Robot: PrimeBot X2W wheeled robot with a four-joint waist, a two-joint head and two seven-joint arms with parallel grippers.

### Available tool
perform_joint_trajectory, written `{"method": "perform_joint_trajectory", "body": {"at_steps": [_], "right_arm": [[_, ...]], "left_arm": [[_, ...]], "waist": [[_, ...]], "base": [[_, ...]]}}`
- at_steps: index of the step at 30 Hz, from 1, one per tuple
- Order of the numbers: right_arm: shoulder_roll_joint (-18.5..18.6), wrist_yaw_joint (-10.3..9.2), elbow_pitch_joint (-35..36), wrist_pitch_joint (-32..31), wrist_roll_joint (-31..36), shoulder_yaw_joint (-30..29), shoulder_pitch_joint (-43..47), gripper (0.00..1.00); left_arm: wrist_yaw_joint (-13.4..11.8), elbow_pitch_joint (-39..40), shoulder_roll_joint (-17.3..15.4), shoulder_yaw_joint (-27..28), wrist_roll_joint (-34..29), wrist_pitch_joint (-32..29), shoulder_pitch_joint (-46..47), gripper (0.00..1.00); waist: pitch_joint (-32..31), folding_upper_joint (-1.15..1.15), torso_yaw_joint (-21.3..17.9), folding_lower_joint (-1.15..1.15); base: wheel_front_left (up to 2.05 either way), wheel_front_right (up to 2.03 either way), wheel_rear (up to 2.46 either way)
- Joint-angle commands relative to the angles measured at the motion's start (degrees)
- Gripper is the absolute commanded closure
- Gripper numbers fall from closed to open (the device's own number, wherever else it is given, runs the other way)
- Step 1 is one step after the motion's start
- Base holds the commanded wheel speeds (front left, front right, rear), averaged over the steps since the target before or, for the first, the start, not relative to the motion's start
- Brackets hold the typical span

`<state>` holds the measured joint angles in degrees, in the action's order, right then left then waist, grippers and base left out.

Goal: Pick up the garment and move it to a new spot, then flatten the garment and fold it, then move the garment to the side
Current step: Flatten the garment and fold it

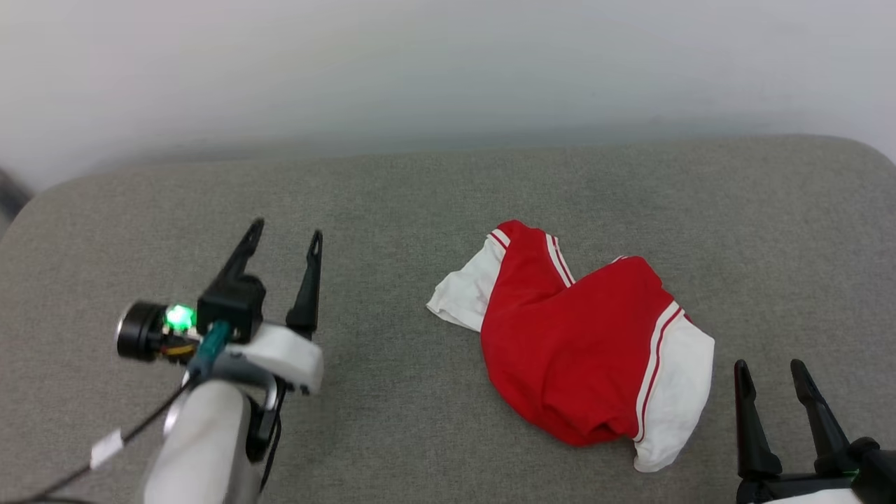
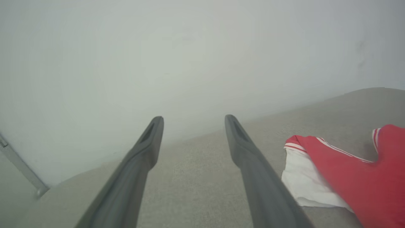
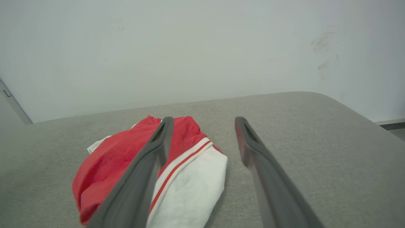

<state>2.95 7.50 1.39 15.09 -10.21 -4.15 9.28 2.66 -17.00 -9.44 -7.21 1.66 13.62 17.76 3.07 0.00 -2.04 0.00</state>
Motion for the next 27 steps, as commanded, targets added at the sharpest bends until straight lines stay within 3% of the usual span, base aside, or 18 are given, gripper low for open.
{"method": "perform_joint_trajectory", "body": {"at_steps": [1, 5, 9, 12, 16, 23, 27], "right_arm": [[-0.1, -0.02, 0.1, 0.1, 0.3, 0.1, -0.8, 0.0], [-0.1, -0.02, 0.3, 0.1, 0.0, 0.4, -2.5, 0.0], [-0.1, -0.02, 0.5, 0.1, -0.3, 0.6, -3.9, 0.0], [-0.1, -0.02, 0.5, 0.1, -0.8, 0.5, -4.9, 0.0], [-0.1, -0.02, 0.5, 0.1, -1.2, 0.7, -6.6, 0.0], [-0.1, -0.02, 0.7, 0.1, -2.6, 1.3, -8.7, 0.0], [-0.1, -0.02, 0.6, 0.1, -3.3, 1.8, -10.1, 0.0]], "left_arm": [[0.7, -1.0, -0.5, -0.4, -0.3, -1.0, 2.9, 0.0], [3.8, -6.6, -2.3, -3.6, 1.2, -9.2, 15.9, 0.0], [4.7, -10.5, -3.5, -9.2, 2.9, -16.2, 24.7, 0.0], [4.7, -13.0, -4.3, -16.9, 8.9, -23.0, 29.8, 0.0], [4.7, -13.7, -8.3, -29.2, 18.9, -34.1, 36.4, 0.0], [4.7, -8.6, -16.2, -48.7, 35.1, -53.1, 46.2, 0.0], [4.7, -5.5, -19.6, -56.8, 42.9, -61.7, 50.3, 0.0]], "waist": [[1.1, 0.0, -0.7, 0.0], [3.7, 0.0, -2.4, 0.0], [6.2, 0.0, -3.8, 0.0], [8.0, 0.0, -5.1, 0.0], [10.4, 0.0, -6.8, 0.0], [14.6, 0.0, -9.6, 0.0], [17.0, 0.0, -11.1, 0.0]], "base": [[0.0, 0.0, 0.0], [0.0, 0.0, 0.0], [0.0, 0.0, 0.0], [0.0, 0.0, 0.0], [0.0, 0.0, 0.0], [0.0, 0.0, 0.0], [0.0, 0.0, 0.0]]}}
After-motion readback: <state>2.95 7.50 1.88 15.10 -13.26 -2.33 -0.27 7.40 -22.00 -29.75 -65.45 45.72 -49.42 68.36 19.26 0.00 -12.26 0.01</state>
